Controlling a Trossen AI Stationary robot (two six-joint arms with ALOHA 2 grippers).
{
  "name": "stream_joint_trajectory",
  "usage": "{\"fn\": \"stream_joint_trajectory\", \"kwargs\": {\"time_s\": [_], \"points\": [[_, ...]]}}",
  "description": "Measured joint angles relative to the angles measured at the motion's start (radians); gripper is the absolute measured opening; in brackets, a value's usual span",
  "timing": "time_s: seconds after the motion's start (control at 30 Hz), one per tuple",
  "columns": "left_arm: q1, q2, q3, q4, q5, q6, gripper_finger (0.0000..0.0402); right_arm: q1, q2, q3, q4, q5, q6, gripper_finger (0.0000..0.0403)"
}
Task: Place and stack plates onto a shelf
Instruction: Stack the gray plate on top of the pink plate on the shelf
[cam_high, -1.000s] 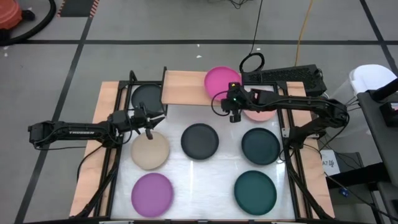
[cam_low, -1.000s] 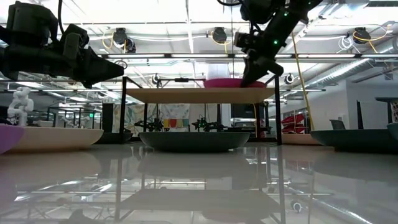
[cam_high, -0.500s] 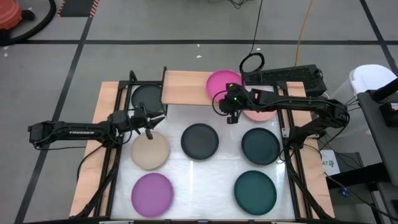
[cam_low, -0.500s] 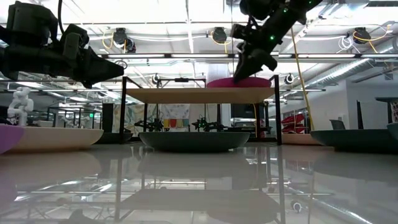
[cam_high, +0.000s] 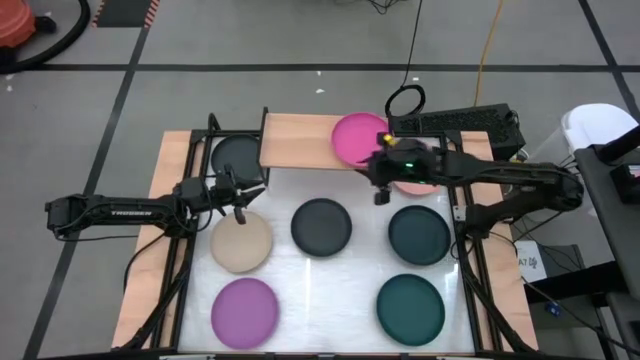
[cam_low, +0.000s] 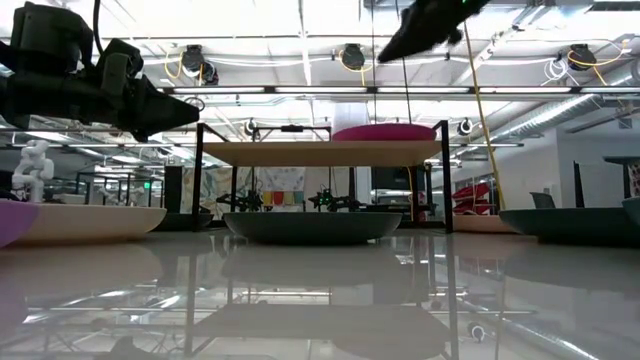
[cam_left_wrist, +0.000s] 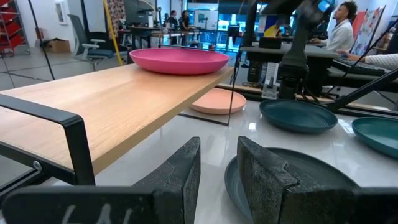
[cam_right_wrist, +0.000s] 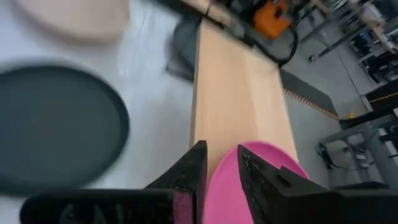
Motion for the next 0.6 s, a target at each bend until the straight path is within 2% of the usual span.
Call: {"fn": "stream_joint_trajectory", "kwargs": {"time_s": [0.13, 0.33, 0.47, 0.6], "points": [[0.0, 0.0, 0.0, 0.0, 0.0, 0.0, 0.011, 0.054, -0.154, -0.033, -0.053, -0.088, 0.132, 0.0073], [0.0, 0.0, 0.0, 0.0, 0.0, 0.0, 0.011, 0.154, -0.401, -0.247, 0.025, -0.1, 0.243, 0.0073], [0.0, 0.0, 0.0, 0.0, 0.0, 0.0, 0.011, 0.183, -0.546, -0.443, 0.144, -0.099, 0.308, 0.0073], [0.0, 0.0, 0.0, 0.0, 0.0, 0.0, 0.011, 0.201, -0.635, -0.635, 0.369, -0.098, 0.341, 0.0073]]}}
